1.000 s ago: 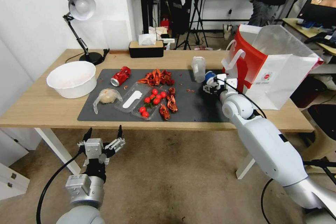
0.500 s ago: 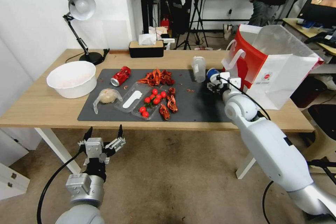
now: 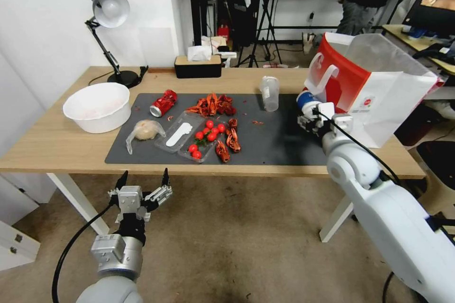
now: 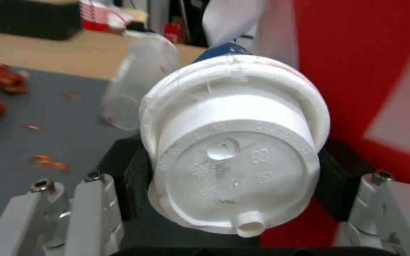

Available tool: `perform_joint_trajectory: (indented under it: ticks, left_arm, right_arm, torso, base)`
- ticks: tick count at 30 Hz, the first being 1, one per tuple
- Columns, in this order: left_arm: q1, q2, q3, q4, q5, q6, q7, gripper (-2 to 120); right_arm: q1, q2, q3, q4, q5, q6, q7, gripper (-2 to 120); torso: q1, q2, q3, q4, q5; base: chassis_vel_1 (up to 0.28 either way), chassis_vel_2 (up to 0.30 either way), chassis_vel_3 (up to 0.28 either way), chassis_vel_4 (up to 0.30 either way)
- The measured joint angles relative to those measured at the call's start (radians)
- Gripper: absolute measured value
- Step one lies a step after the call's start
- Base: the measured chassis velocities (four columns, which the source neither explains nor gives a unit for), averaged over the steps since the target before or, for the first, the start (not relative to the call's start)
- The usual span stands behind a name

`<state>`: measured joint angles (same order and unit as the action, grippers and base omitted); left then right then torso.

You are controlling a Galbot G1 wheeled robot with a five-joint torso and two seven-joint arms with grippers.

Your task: Pick up the trash from the table and place it into the takeout bag.

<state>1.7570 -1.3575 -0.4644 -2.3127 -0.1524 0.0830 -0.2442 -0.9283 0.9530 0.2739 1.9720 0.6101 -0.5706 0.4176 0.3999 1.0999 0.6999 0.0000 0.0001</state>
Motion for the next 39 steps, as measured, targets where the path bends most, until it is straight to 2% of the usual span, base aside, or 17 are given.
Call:
perform_joint_trajectory:
  ticks: [2, 10, 21, 26, 30, 32, 39]
  left_arm:
    - [0.003, -0.003, 0.001, -0.002, 0.003, 0.000, 0.000, 100]
    - [0.010, -0.019, 0.020, -0.006, 0.022, 0.000, 0.000, 100]
    - [0.012, -0.024, 0.014, -0.006, 0.023, -0.009, 0.000, 100]
    - [0.012, -0.024, 0.014, -0.006, 0.023, -0.009, 0.000, 100]
    - [0.011, -0.025, 0.014, -0.006, 0.023, -0.010, 0.000, 100]
    - [0.009, -0.026, 0.015, -0.005, 0.023, -0.010, 0.000, 100]
    - [0.009, -0.029, 0.019, -0.002, 0.024, -0.011, 0.000, 100]
  right_arm:
    - [-0.048, -0.017, 0.028, 0.071, 0.002, 0.002, -0.013, 65]
    - [-0.191, -0.073, 0.124, 0.223, 0.011, 0.041, -0.091, 65]
    - [-0.263, -0.111, 0.194, 0.357, 0.056, 0.086, -0.130, 65]
    - [-0.247, -0.127, 0.219, 0.378, 0.059, 0.121, -0.112, 65]
    - [-0.209, -0.152, 0.247, 0.385, 0.080, 0.159, -0.056, 65]
    - [-0.157, -0.182, 0.267, 0.366, 0.113, 0.211, -0.012, 65]
    - [-0.042, -0.226, 0.292, 0.282, 0.165, 0.261, 0.032, 65]
  torso:
    - [0.000, 0.000, 0.000, 0.0000, -0.0001]
    - [0.000, 0.000, 0.000, -0.0001, 0.0001]
    - [0.000, 0.000, 0.000, 0.0000, -0.0001]
    - [0.000, 0.000, 0.000, 0.0000, -0.0001]
    - [0.000, 0.000, 0.000, 0.0000, -0.0001]
    - [0.000, 0.000, 0.000, 0.0000, 0.0000]
    - [0.000, 0.000, 0.000, 0.0000, 0.0001]
  base:
    - [0.000, 0.000, 0.000, 0.000]
    - [0.000, 0.000, 0.000, 0.000]
    - [0.000, 0.000, 0.000, 0.000]
    - [0.000, 0.000, 0.000, 0.000]
    - [0.000, 0.000, 0.000, 0.000]
    - [0.000, 0.000, 0.000, 0.000]
    - [0.000, 0.000, 0.000, 0.000]
